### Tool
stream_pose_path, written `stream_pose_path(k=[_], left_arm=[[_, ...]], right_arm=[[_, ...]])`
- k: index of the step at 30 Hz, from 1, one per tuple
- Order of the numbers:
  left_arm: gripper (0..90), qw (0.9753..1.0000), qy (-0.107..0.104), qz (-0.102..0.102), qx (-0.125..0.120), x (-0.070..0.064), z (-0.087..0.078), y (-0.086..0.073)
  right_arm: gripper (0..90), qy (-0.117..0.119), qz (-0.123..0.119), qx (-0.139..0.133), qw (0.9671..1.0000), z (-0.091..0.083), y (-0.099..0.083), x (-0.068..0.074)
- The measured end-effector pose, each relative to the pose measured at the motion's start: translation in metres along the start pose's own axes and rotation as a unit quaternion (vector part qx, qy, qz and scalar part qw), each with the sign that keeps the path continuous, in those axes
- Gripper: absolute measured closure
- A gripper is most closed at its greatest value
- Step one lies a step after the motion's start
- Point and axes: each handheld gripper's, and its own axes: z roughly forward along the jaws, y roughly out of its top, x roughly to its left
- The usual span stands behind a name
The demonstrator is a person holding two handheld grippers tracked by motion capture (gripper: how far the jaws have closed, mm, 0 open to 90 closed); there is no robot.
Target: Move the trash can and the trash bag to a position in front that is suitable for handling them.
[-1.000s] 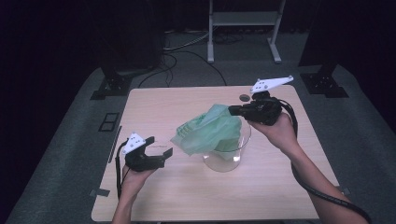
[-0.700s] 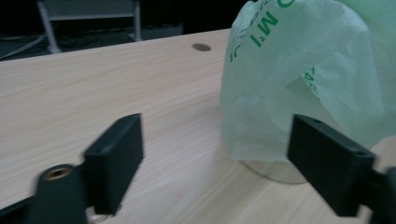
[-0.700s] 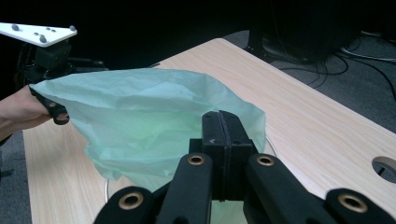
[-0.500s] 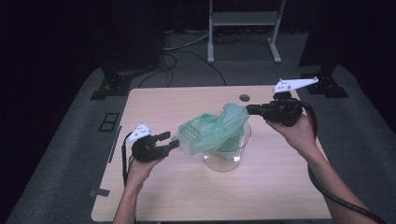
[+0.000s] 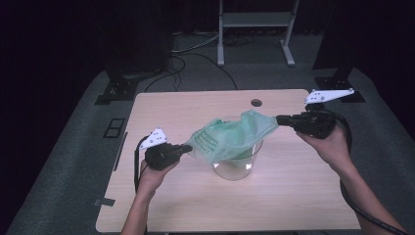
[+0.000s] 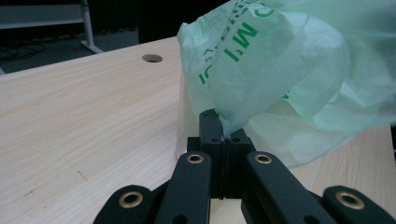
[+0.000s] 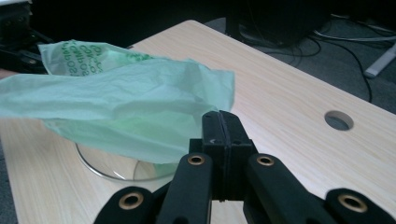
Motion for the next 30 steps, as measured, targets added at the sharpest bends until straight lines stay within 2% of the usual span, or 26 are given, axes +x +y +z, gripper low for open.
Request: stream_pose_path(k=[13, 23, 30], left_arm=[[90.0, 0.9995, -0.014, -0.009, 0.026, -0.001, 0.008, -0.018], [90.0, 0.9992, -0.017, -0.008, 0.034, -0.003, 0.013, -0.026], [90.0, 0.9989, -0.032, -0.009, 0.034, -0.006, 0.014, -0.027]], right_arm=[[90.0, -0.015, 0.029, 0.030, 0.9990, -0.001, -0.036, -0.018], [90.0, -0.003, 0.055, 0.050, 0.9972, 0.011, -0.065, -0.027], [90.0, 0.003, 0.067, 0.050, 0.9965, 0.014, -0.075, -0.031]])
